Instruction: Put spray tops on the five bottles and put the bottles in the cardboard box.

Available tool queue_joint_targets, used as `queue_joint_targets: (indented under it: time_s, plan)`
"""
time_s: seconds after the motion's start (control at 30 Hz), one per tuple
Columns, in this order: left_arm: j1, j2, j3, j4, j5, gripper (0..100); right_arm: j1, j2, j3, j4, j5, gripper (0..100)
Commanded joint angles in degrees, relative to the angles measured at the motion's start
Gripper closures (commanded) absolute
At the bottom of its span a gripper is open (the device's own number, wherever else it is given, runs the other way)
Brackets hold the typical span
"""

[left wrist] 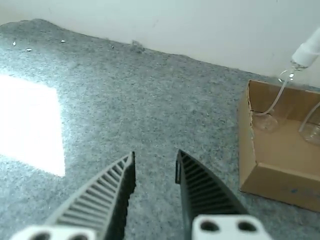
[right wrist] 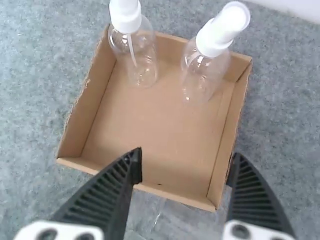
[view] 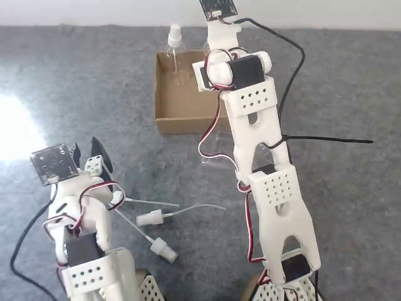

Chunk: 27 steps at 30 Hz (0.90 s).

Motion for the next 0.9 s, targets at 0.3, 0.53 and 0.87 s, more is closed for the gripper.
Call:
queue_joint_targets:
  time_s: [0.3,0.53,0.87]
  plan:
    - [-0.3,-0.3,1.4,-4.5,-0.7,88,0.5,-6.6,-2.7,2.9,-0.1,87.1]
    - [-0.3,-0.3,1.8,-5.5,-0.7,88,0.1,-17.1,14.3,2.8,-0.1,87.1]
    - [-0.3,-0.3,1.8,-5.5,-0.7,88,0.5,-35.7,39.9,2.6,-0.1,87.1]
